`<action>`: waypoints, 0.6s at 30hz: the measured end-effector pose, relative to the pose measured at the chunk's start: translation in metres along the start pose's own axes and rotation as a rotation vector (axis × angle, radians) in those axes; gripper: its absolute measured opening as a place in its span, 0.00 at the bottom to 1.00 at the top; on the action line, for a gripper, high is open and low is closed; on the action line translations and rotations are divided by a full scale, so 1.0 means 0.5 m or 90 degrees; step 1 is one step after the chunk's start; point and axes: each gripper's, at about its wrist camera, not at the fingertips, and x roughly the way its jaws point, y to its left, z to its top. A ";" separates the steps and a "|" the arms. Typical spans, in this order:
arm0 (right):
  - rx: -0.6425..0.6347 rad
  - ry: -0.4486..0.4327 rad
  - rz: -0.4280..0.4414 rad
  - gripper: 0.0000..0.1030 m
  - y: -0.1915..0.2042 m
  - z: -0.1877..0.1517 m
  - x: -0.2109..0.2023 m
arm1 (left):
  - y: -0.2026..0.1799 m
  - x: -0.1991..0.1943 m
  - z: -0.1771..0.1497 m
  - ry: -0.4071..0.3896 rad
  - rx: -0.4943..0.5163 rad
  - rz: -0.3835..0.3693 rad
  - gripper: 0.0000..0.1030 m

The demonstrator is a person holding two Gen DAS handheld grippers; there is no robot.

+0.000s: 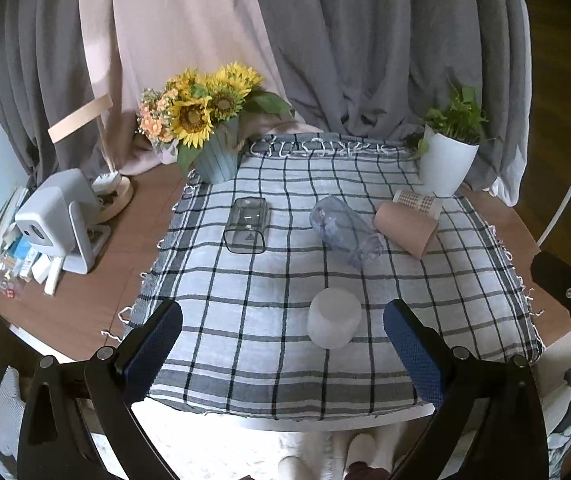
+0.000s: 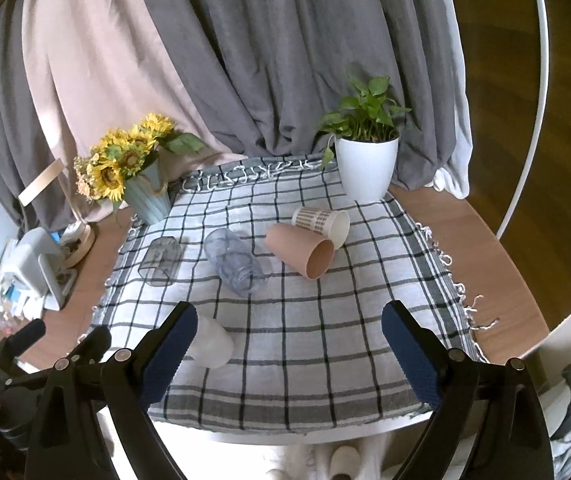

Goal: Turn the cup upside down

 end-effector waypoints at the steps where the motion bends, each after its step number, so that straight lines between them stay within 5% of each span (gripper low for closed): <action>1: 0.000 0.001 0.000 0.91 0.002 -0.001 0.000 | 0.002 -0.003 -0.001 -0.002 0.001 -0.001 1.00; 18: 0.006 0.005 -0.004 0.91 0.019 -0.027 -0.018 | 0.017 -0.028 -0.019 -0.011 0.008 -0.014 1.00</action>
